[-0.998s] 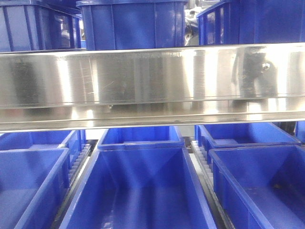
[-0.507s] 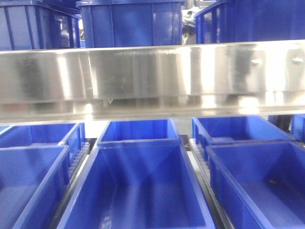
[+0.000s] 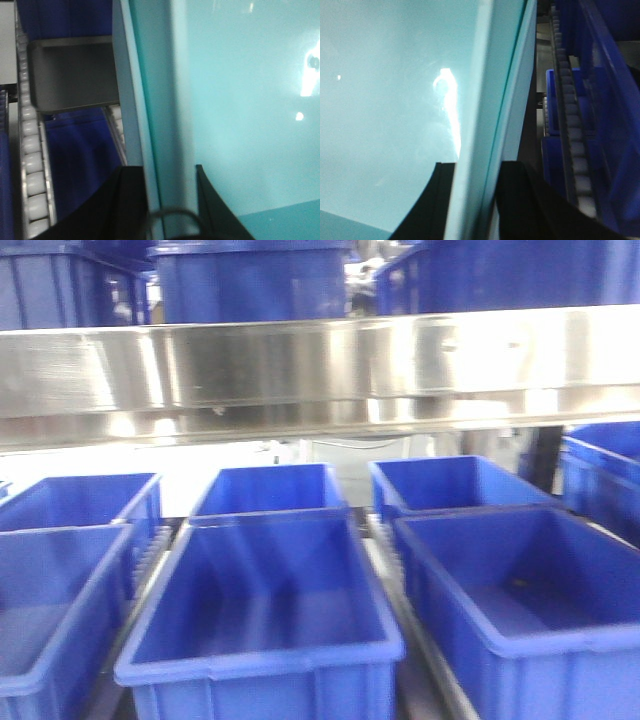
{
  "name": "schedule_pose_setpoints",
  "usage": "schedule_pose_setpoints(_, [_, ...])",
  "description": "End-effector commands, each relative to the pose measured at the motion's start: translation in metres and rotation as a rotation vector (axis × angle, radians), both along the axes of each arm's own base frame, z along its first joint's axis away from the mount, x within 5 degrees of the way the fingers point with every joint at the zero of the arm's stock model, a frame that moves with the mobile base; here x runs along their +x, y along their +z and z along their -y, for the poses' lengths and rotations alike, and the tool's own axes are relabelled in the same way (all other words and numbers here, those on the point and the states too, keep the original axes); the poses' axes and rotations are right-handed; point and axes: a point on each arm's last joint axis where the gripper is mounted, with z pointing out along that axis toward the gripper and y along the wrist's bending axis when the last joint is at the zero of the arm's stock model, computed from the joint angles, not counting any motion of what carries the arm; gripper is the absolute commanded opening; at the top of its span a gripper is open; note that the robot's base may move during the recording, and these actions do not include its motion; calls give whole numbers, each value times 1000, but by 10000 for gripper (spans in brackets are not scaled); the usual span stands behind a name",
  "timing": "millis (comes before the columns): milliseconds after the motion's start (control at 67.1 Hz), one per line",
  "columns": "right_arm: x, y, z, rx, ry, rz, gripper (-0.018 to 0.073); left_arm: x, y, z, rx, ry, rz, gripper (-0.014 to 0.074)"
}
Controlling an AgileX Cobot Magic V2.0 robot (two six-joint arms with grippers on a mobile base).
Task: Move two blue bins to right shelf middle
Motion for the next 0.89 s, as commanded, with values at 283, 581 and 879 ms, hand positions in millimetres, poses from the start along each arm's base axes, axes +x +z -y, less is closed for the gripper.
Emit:
schedule_pose_setpoints(283, [-6, 16, 2, 51, 8, 84, -154, 1, 20, -1, -68, 20, 150, -111])
schedule_pose_setpoints(581, [-6, 16, 2, 51, 8, 84, -154, 1, 20, -1, -69, 21, 152, -111])
schedule_pose_setpoints(879, [-6, 16, 2, 51, 8, 84, -154, 2, 25, -1, -90, 33, 204, -111])
